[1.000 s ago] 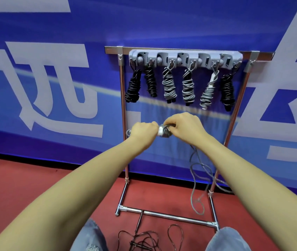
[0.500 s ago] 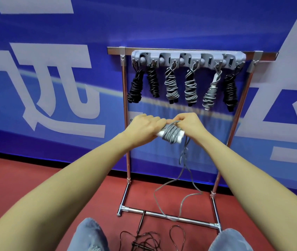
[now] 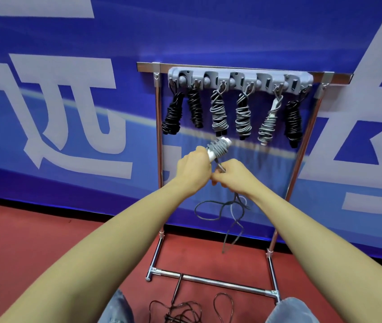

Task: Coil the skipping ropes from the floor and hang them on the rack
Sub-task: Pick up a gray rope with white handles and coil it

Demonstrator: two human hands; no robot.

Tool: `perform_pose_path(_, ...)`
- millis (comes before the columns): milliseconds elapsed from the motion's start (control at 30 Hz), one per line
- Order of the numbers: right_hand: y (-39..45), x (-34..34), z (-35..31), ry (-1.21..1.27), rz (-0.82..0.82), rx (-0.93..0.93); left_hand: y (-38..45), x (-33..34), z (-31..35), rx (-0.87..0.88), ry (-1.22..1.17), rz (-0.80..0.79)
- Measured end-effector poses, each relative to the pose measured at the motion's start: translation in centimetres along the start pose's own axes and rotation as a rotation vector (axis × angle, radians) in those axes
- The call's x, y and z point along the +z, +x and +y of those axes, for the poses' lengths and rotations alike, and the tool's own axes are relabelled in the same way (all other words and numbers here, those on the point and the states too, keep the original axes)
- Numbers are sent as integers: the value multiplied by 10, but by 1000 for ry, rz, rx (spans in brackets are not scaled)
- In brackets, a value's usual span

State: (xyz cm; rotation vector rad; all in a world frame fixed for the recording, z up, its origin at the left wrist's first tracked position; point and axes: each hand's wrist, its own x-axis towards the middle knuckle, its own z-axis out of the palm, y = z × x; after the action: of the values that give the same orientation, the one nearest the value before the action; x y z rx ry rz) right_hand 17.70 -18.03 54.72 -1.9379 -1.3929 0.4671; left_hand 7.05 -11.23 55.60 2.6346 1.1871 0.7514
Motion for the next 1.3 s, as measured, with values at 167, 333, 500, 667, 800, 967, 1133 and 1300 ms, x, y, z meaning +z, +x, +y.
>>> perform_pose_path(167,-5,2,2,-61,-62,-9,1,12,-8,-7,248,-72)
perform_pose_path(333,-11,2,2,-95,-112,-88,0,16,-21,21,450,-123)
perform_pose_path(500,-3,0,-14,-473,152,-170,0,20,-34,219,653,-195)
perform_pose_path(667,7,3,-7,-318,264,-5,0,11,-43,425,761,-228)
perform_pose_path(800,7,-2,-7,-516,216,-45,0,6,-57,724,743,-64)
perform_pose_path(967,12,-6,-2,-472,227,1,-5,7,-64,884,541,62)
perform_pose_path(1133,9,-3,2,-307,285,-37,3,1,-59,898,254,122)
perform_pose_path(1300,10,4,-1,-348,253,32,-7,-6,-34,401,-9,-8)
